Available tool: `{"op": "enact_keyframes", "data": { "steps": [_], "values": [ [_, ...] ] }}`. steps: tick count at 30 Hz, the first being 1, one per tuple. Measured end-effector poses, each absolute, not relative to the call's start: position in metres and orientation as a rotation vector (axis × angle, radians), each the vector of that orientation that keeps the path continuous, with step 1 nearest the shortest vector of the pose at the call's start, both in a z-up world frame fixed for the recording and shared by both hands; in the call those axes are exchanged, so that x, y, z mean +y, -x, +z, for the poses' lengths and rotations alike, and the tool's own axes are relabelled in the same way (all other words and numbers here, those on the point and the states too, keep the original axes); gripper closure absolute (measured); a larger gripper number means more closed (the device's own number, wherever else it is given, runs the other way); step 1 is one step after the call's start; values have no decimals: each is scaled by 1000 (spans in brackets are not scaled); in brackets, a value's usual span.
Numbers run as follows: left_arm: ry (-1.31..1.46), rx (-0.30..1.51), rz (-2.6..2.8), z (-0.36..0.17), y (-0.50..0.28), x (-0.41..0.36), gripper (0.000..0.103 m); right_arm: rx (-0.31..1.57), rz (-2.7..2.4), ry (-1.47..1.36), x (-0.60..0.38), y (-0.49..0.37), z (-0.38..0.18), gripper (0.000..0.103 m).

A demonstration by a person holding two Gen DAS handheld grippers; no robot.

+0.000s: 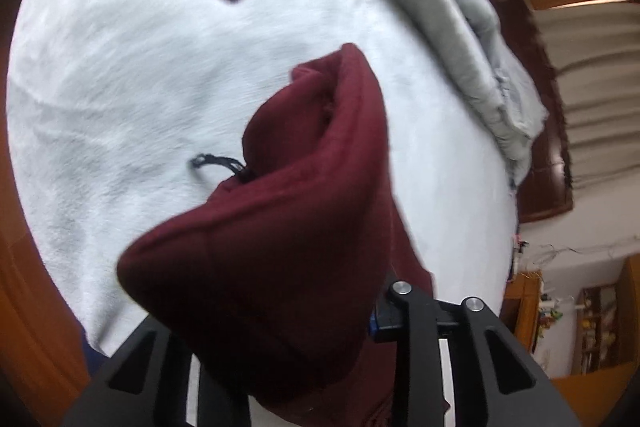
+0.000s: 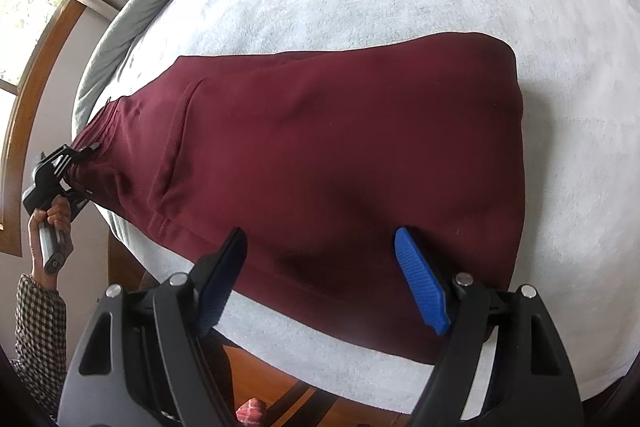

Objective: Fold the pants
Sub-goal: 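Grasp the trouser leg end with the left gripper and lift it, then fold the held leg end over the trouser stack with the left gripper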

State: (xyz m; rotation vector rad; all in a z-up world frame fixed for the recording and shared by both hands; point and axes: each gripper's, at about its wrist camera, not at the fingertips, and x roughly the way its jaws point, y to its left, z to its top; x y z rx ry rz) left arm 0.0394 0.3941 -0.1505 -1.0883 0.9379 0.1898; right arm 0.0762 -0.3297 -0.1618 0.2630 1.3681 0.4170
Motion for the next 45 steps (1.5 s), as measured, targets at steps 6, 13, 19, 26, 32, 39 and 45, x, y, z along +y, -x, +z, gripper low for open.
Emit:
{"op": "enact_keyframes", "data": {
  "steps": [6, 13, 19, 26, 32, 39, 45],
  "values": [
    [979, 854, 52, -110, -57, 364, 73, 1352, 420, -343, -341, -74, -153, 27],
    [761, 849, -105, -68, -68, 309, 74, 1310, 420, -372, -358, -68, -133, 27],
    [582, 893, -142, -61, -67, 262, 73, 1291, 413, -378, -365, -66, -127, 27],
    [389, 950, -239, -59, -58, 209, 71, 1291, 397, -393, -371, -67, -128, 27],
    [299, 989, -287, -68, -55, 179, 70, 1289, 391, -398, -371, -68, -128, 27],
    [196, 1023, -312, -77, -50, 149, 68, 1288, 394, -395, -371, -68, -128, 27],
    [115, 1070, -344, -89, -47, 118, 58, 1305, 390, -387, -367, -71, -133, 27]
  ]
}}
